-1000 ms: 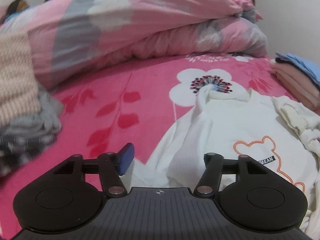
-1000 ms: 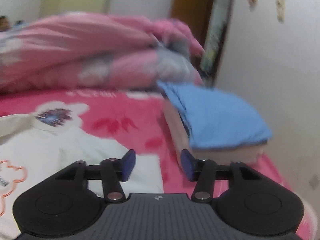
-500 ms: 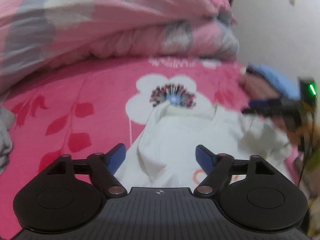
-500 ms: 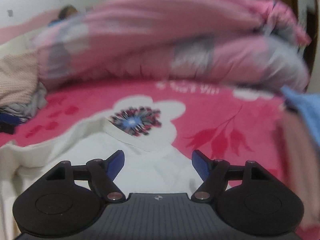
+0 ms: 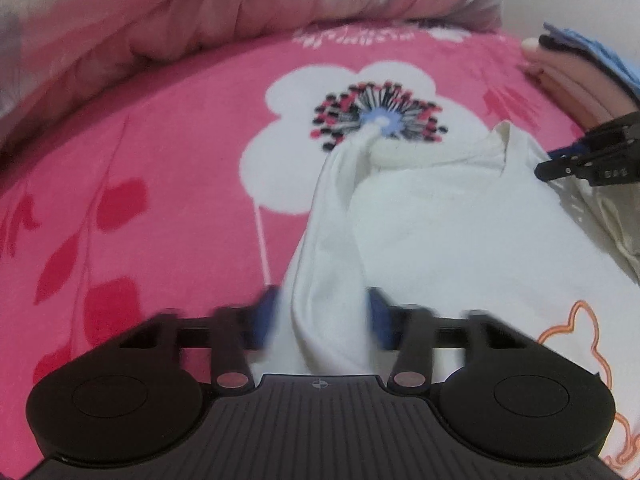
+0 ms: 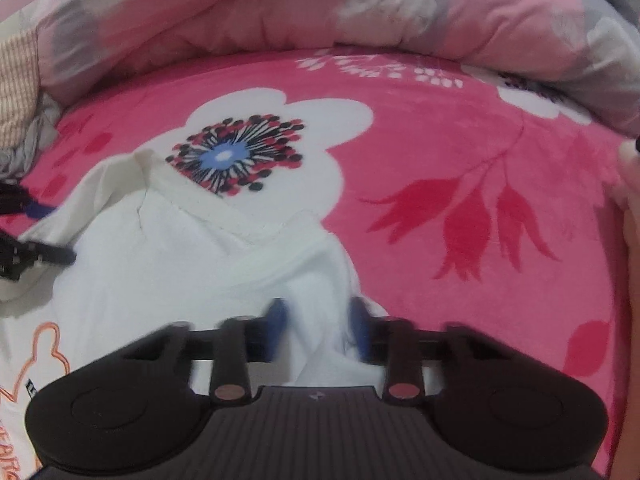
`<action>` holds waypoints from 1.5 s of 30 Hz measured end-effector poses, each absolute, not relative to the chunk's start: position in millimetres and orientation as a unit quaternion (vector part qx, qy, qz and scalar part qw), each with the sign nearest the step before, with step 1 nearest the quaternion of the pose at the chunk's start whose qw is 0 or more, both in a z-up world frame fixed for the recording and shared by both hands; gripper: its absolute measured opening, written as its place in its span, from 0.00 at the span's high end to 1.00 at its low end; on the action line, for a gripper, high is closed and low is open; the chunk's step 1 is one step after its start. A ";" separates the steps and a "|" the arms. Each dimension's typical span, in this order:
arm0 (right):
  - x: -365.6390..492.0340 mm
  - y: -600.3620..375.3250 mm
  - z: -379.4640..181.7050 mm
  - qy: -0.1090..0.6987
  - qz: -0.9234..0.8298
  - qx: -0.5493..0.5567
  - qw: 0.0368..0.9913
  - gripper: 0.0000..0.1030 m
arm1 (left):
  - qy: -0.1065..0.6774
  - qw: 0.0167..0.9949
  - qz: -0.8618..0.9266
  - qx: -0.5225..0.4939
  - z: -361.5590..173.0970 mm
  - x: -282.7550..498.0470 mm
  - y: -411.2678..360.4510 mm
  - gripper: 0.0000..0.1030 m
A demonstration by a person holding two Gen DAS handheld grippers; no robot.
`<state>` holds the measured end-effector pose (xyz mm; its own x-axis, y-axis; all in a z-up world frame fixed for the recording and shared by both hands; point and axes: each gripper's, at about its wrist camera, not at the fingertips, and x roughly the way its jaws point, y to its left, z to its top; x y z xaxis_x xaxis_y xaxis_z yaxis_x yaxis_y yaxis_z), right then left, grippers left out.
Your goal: Fold clothes
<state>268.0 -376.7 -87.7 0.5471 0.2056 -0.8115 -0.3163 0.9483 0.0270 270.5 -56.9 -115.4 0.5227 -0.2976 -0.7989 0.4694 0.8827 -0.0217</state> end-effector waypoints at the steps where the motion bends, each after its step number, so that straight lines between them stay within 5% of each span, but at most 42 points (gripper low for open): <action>1: 266.4 -372.7 -86.2 0.444 0.142 -0.073 0.882 0.94 | 0.432 0.872 -0.209 0.099 -113.2 269.2 -55.9 0.88; 13: 271.7 -327.8 -42.2 0.278 0.042 -0.216 0.935 0.98 | 0.358 0.927 -0.111 0.034 -74.5 279.7 -14.2 0.94; 21: 338.5 -341.3 -41.2 0.342 0.115 -0.075 0.930 0.95 | 0.398 0.911 -0.110 0.005 -105.0 307.9 -0.8 0.94; 22: 343.8 -343.6 -45.4 0.359 0.143 -0.051 0.921 0.92 | 0.402 0.909 -0.111 0.002 -109.4 308.7 0.7 0.94; 24: 352.0 -347.1 -56.3 0.383 0.157 -0.039 0.909 0.48 | 0.408 0.906 -0.114 -0.009 -114.9 310.5 4.7 0.94; 26: 359.6 -350.3 -67.9 0.404 0.158 -0.037 0.900 0.31 | 0.408 0.906 -0.116 -0.014 -116.0 311.1 7.4 0.94; 32: 368.8 -349.8 -100.4 0.482 0.178 -0.043 0.857 0.21 | 0.398 0.909 -0.119 -0.026 -118.1 307.3 13.3 0.93; 34: 358.0 -337.8 -98.1 0.476 0.177 -0.079 0.858 0.32 | 0.390 0.912 -0.120 -0.033 -119.0 305.5 15.0 0.93; 36: 342.6 -325.1 -93.3 0.467 0.171 -0.108 0.861 0.74 | 0.381 0.916 -0.120 -0.039 -118.8 302.7 16.2 0.93; 37: 336.2 -318.8 -91.5 0.461 0.167 -0.123 0.863 0.79 | 0.375 0.918 -0.118 -0.042 -117.9 300.9 16.9 0.93; 45: 310.4 -293.4 -76.3 0.347 0.112 -0.241 0.900 0.86 | 0.323 0.940 -0.099 -0.042 -92.0 300.5 18.0 0.95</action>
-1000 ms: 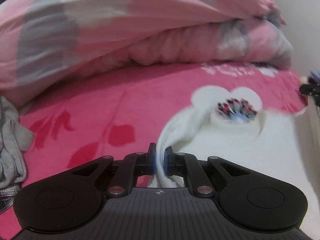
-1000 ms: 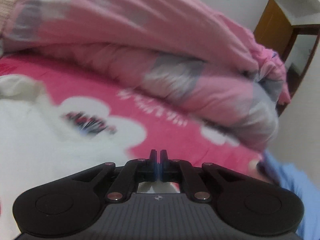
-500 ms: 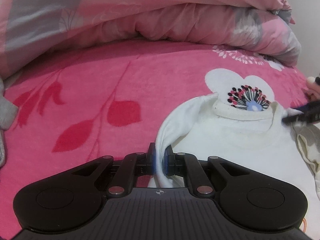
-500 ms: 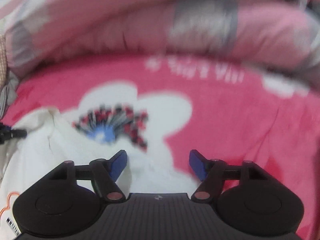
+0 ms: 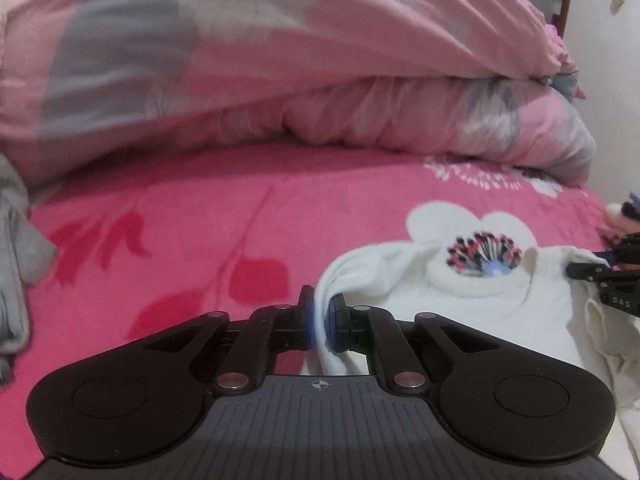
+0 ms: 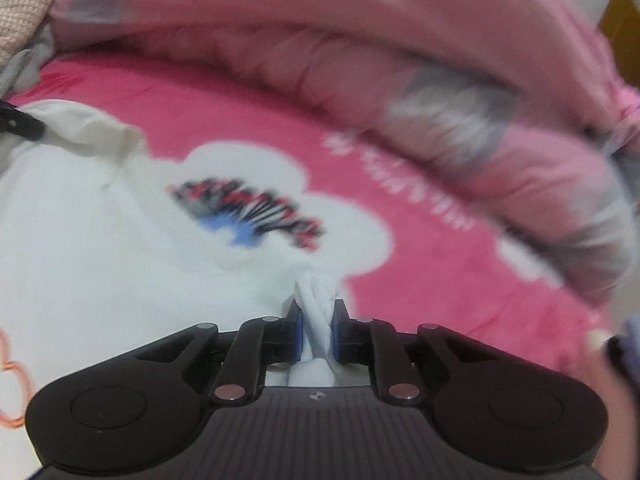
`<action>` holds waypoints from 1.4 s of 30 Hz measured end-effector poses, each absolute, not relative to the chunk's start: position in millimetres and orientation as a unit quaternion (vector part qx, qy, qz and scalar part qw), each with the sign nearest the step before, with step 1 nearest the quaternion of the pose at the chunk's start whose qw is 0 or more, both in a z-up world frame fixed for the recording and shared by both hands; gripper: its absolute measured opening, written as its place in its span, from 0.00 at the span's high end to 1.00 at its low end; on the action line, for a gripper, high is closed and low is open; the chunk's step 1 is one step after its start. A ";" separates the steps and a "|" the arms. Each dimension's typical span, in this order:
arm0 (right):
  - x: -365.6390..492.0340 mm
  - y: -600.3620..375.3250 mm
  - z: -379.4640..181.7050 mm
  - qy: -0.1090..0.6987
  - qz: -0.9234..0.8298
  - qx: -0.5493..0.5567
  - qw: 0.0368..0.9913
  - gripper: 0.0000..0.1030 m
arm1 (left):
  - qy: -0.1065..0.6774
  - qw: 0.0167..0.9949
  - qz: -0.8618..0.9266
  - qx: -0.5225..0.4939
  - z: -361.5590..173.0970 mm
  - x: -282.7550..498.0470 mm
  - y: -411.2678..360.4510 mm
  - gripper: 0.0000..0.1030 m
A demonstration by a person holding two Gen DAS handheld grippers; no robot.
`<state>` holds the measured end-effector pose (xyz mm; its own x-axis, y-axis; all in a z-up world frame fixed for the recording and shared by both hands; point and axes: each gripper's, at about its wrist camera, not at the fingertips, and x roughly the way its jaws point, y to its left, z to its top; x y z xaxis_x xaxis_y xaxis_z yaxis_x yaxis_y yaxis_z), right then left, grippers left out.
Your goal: Fold clothes
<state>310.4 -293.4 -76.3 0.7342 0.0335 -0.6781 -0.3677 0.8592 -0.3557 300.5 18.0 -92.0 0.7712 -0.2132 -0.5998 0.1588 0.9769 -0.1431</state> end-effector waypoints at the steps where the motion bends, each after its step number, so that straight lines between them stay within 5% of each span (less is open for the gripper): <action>1: 314.0 -294.5 -76.8 0.346 0.107 -0.238 0.901 0.86 | 0.322 0.941 -0.093 -0.042 -91.5 304.3 19.0 0.95; 7: 329.7 -310.8 -81.8 0.433 0.160 -0.202 0.864 0.80 | 0.371 0.923 -0.092 -0.046 -111.8 320.1 25.5 0.95; 11: 341.6 -338.0 -70.9 0.446 0.132 -0.146 0.873 0.49 | 0.382 0.916 -0.108 -0.058 -115.9 321.6 29.7 0.95; 14: 352.4 -359.7 -58.5 0.452 0.129 -0.080 0.879 0.47 | 0.389 0.910 -0.132 -0.062 -113.8 321.4 30.7 0.94; 18: 372.6 -353.1 -53.8 0.440 0.191 -0.029 0.877 0.17 | 0.406 0.900 -0.146 -0.063 -114.4 325.4 29.9 0.79; 23: 395.2 -315.9 -92.8 0.504 0.196 -0.061 0.839 0.12 | 0.425 0.889 -0.156 -0.074 -119.3 338.6 27.8 0.69; 25: 380.8 -303.6 -96.4 0.478 0.190 -0.101 0.852 0.19 | 0.418 0.893 -0.154 -0.065 -119.6 340.0 22.7 0.71; 26: 370.9 -299.0 -94.4 0.464 0.187 -0.116 0.858 0.38 | 0.410 0.898 -0.149 -0.054 -119.7 339.0 19.1 0.83; 27: 360.3 -293.7 -92.2 0.451 0.180 -0.130 0.864 0.74 | 0.403 0.903 -0.144 -0.043 -119.8 337.9 15.3 0.93; 29: 339.0 -283.0 -87.9 0.425 0.165 -0.159 0.875 0.90 | 0.392 0.910 -0.131 -0.033 -118.8 333.6 9.5 0.95; 42: 324.9 -246.0 -84.2 0.244 0.074 -0.351 0.901 0.95 | 0.302 0.949 -0.093 -0.027 -83.2 331.5 -1.5 0.96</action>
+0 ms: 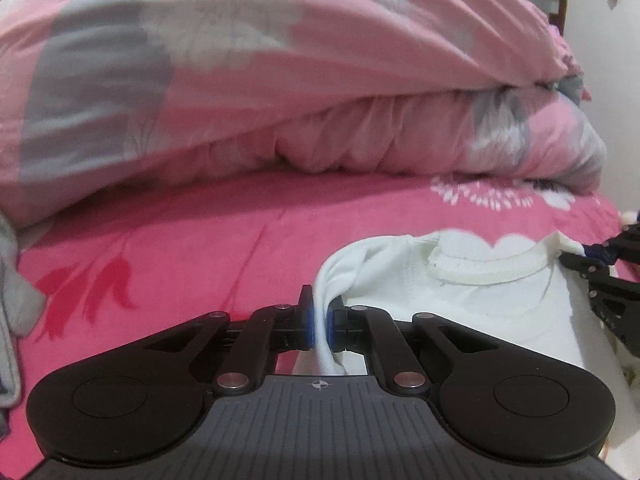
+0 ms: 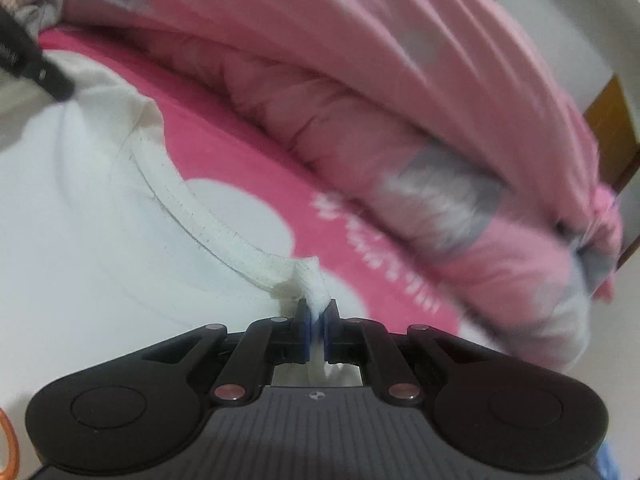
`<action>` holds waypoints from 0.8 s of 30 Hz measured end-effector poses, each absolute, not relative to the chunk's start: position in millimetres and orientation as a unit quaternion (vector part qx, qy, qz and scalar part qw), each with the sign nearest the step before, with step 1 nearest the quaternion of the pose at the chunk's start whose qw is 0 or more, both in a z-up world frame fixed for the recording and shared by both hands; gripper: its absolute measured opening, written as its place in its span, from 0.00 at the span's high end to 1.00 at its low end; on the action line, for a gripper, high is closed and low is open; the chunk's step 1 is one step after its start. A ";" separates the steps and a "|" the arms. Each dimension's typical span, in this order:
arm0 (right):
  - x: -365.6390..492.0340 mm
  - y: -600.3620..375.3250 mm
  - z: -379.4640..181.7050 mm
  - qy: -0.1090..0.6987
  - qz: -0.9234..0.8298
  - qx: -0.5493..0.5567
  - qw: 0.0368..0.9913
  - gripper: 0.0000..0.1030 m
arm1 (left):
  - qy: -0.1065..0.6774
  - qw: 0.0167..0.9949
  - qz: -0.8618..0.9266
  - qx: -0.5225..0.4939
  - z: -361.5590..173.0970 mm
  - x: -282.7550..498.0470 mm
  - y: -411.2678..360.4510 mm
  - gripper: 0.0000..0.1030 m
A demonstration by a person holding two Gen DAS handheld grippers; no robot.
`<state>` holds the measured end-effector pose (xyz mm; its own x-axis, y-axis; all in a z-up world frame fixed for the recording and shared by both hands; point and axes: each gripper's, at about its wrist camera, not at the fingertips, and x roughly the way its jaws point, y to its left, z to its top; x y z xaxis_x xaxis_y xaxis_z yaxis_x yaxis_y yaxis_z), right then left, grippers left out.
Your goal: Fold clothes
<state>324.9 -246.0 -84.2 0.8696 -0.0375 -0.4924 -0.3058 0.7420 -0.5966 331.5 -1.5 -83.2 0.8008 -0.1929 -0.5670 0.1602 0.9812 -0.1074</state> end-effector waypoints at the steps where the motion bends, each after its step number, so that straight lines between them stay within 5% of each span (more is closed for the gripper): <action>1: 331.0 -245.5 -83.3 0.238 0.070 -0.354 0.902 0.95 | 0.301 0.949 -0.092 -0.030 -82.1 337.7 -2.8 0.96; 12: 437.3 -239.9 -95.1 0.236 0.031 -0.332 0.913 0.95 | 0.342 0.937 -0.056 -0.041 -99.5 422.6 -7.0 0.95; 16: 460.3 -236.2 -132.2 0.273 0.026 -0.311 0.910 0.91 | 0.399 0.912 -0.056 -0.078 -116.3 434.9 3.3 0.86; 17: 458.2 -233.5 -134.9 0.264 0.021 -0.323 0.908 0.91 | 0.406 0.906 -0.058 -0.102 -112.4 434.0 9.5 0.77; 19: 453.0 -233.9 -127.4 0.265 0.021 -0.331 0.905 0.80 | 0.410 0.897 -0.062 -0.152 -100.3 427.4 23.3 0.71; 21: 446.0 -242.7 -110.2 0.278 0.026 -0.313 0.908 0.58 | 0.403 0.895 -0.065 -0.181 -80.8 412.6 37.8 0.70; 24: 418.5 -265.2 -73.1 0.289 0.035 -0.253 0.923 0.58 | 0.384 0.903 -0.077 -0.177 -41.8 374.4 58.3 0.69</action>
